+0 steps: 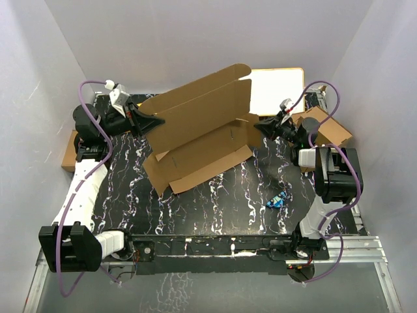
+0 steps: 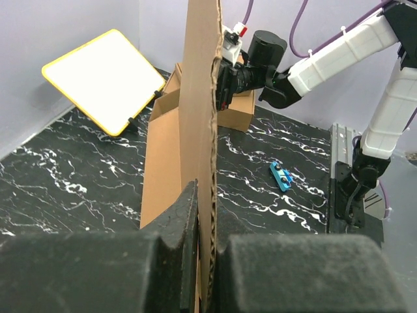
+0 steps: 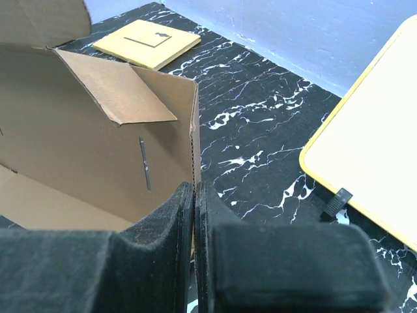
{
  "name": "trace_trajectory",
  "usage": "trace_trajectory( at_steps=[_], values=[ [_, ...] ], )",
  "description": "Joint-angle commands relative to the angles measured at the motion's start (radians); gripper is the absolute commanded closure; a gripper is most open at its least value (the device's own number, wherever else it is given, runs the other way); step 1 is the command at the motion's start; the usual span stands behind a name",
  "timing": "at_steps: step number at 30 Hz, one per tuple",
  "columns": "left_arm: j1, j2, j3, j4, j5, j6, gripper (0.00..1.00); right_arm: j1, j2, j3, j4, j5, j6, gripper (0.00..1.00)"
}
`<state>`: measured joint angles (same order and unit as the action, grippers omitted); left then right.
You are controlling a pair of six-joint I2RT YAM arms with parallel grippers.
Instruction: Fold the paper box
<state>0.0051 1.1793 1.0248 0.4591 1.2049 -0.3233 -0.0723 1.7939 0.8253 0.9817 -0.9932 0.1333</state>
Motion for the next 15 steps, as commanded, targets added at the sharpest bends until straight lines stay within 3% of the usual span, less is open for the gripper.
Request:
trace_trajectory(
  at_steps=[1, 7, 15],
  values=[
    [-0.004, -0.055, -0.031, -0.019, 0.015, -0.041, 1.00, -0.006, -0.042, -0.058, 0.235, -0.013, -0.016, 0.92],
    [-0.004, -0.083, -0.060, -0.072, -0.045, -0.040, 1.00, -0.006, -0.091, -0.147, 0.261, -0.025, -0.011, 0.89],
    [-0.004, -0.095, -0.050, -0.180, -0.070, 0.009, 1.00, -0.007, -0.151, -0.173, 0.093, -0.052, -0.163, 0.81]
  ],
)
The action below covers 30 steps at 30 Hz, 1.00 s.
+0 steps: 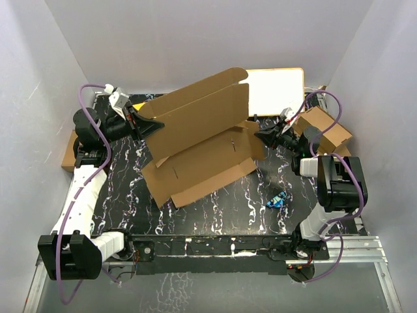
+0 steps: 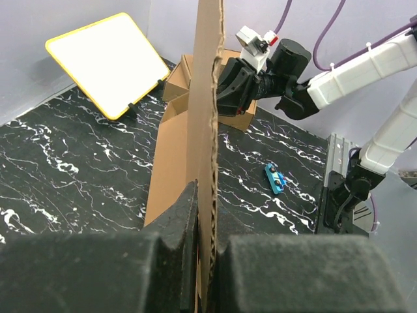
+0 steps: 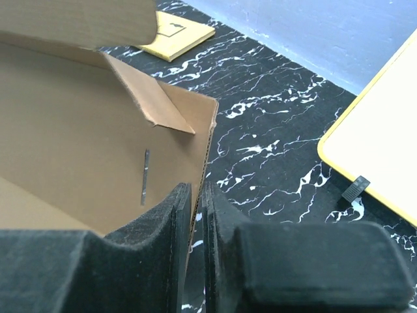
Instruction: Fold the paper box
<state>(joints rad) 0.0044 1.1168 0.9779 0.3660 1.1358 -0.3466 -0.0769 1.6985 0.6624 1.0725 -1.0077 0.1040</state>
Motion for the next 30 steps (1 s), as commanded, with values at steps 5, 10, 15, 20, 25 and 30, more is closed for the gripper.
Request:
trace_trajectory(
  at_steps=[5, 10, 15, 20, 25, 30],
  values=[
    [-0.007, -0.058, -0.019, -0.092, -0.002, 0.036, 1.00, -0.003, -0.117, 0.023, -0.275, -0.061, -0.293, 0.80],
    [-0.010, -0.084, -0.039, -0.076, -0.019, 0.047, 1.00, -0.004, -0.163, 0.058, -0.479, -0.057, -0.390, 0.78],
    [-0.011, -0.071, -0.023, -0.062, -0.044, 0.046, 1.00, -0.012, -0.184, 0.127, -0.632, -0.053, -0.434, 0.69],
    [-0.009, -0.069, 0.005, -0.110, -0.113, 0.038, 1.00, -0.052, -0.225, 0.264, -0.971, -0.039, -0.566, 0.40],
    [-0.010, -0.106, -0.017, -0.114, -0.168, 0.037, 1.00, -0.095, -0.304, 0.321, -1.254, -0.061, -0.661, 0.24],
    [-0.009, -0.136, -0.049, -0.076, -0.195, 0.010, 1.00, -0.101, -0.329, 0.255, -1.453, -0.156, -0.698, 0.22]
  ],
)
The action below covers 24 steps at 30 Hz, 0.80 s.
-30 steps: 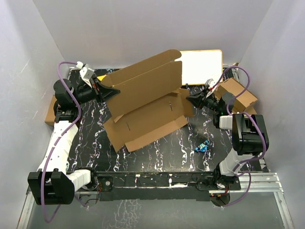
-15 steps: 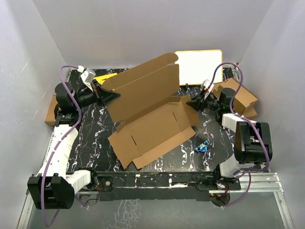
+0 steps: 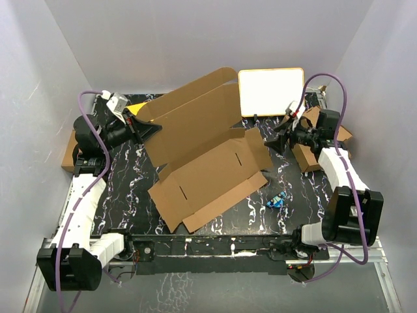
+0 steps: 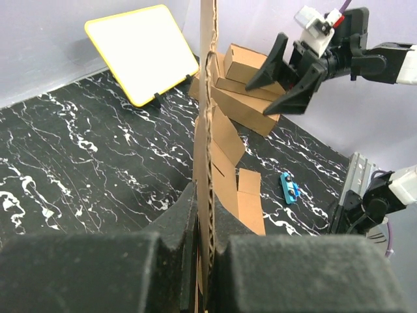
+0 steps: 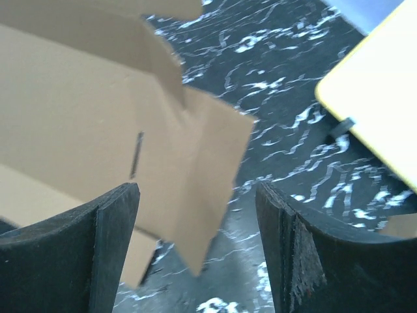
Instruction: Fold the paper box
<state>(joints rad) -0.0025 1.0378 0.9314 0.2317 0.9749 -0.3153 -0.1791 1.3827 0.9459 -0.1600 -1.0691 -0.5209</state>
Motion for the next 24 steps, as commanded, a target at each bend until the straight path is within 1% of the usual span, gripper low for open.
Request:
trace_trajectory(
  at_steps=[1, 4, 5, 6, 8, 13, 16, 19, 22, 24],
  values=[
    [-0.003, -0.062, -0.010, 0.071, -0.036, -0.030, 1.00, 0.001, -0.006, -0.045, -0.265, -0.117, -0.089, 0.23],
    [-0.003, -0.074, -0.026, 0.078, -0.053, -0.042, 1.00, 0.001, 0.020, -0.105, -0.316, -0.149, -0.068, 0.24],
    [-0.002, -0.078, -0.029, 0.077, -0.064, -0.049, 1.00, 0.001, 0.024, -0.126, -0.313, -0.160, -0.053, 0.24],
    [-0.004, -0.086, -0.035, 0.081, -0.079, -0.060, 1.00, 0.002, 0.025, -0.148, -0.290, -0.179, -0.005, 0.25],
    [-0.003, -0.101, -0.055, 0.107, -0.111, -0.104, 1.00, 0.003, 0.023, -0.183, -0.185, -0.206, 0.108, 0.25],
    [-0.003, -0.158, -0.109, 0.201, -0.213, -0.273, 1.00, 0.005, 0.044, -0.305, 0.157, -0.256, 0.475, 0.25],
    [-0.004, -0.196, -0.140, 0.228, -0.286, -0.329, 1.00, 0.012, 0.068, -0.327, 0.264, -0.186, 0.638, 0.25],
    [-0.003, -0.238, -0.155, 0.190, -0.376, -0.345, 1.00, 0.023, 0.073, -0.355, 0.369, -0.087, 0.812, 0.24],
    [-0.003, -0.281, -0.182, 0.151, -0.463, -0.365, 1.00, 0.047, 0.075, -0.365, 0.404, 0.007, 0.898, 0.25],
    [-0.003, -0.304, -0.212, 0.142, -0.494, -0.375, 1.00, 0.065, 0.082, -0.357, 0.402, 0.063, 0.935, 0.24]
  ],
)
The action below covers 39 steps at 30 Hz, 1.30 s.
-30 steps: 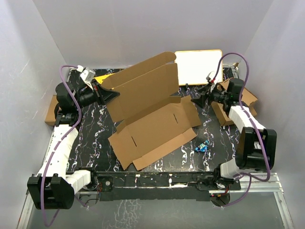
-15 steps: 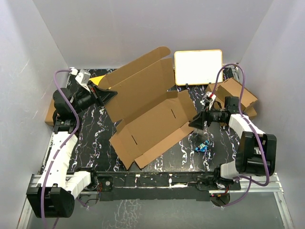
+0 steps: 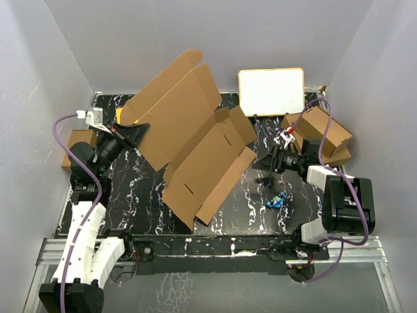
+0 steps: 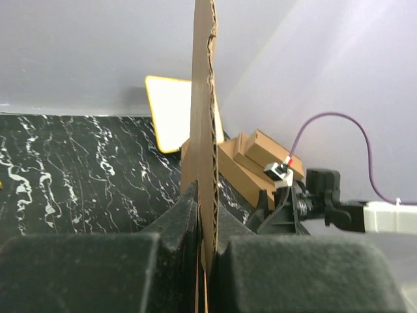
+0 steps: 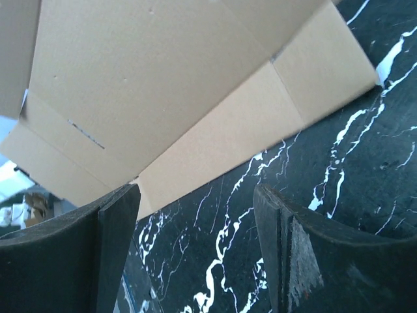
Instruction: Fold the paper box
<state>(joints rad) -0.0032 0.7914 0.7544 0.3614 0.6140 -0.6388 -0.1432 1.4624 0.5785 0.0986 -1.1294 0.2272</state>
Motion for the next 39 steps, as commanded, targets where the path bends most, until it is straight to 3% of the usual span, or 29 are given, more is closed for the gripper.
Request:
trace_trajectory(
  at_steps=[1, 8, 15, 25, 32, 39],
  values=[
    [-0.003, -0.068, -0.048, 0.008, -0.147, -0.054, 1.00, 0.036, 0.011, 0.015, 0.143, 0.137, 0.202, 0.24],
    [-0.002, -0.091, -0.092, -0.008, -0.157, -0.069, 1.00, 0.082, 0.077, 0.046, 0.123, 0.154, 0.231, 0.23],
    [-0.003, -0.083, -0.121, 0.084, -0.155, -0.178, 1.00, 0.124, 0.076, 0.063, 0.166, 0.066, 0.270, 0.23],
    [-0.003, -0.072, -0.105, 0.233, -0.193, -0.345, 1.00, 0.382, 0.037, 0.350, 0.295, 0.124, 0.569, 0.20],
    [-0.003, -0.078, -0.078, 0.258, -0.220, -0.396, 1.00, 0.485, 0.134, 0.515, 0.384, 0.180, 0.800, 0.18],
    [-0.017, -0.067, -0.093, 0.325, -0.245, -0.467, 1.00, 0.558, 0.175, 0.589, 0.428, 0.215, 0.898, 0.18]
  ],
)
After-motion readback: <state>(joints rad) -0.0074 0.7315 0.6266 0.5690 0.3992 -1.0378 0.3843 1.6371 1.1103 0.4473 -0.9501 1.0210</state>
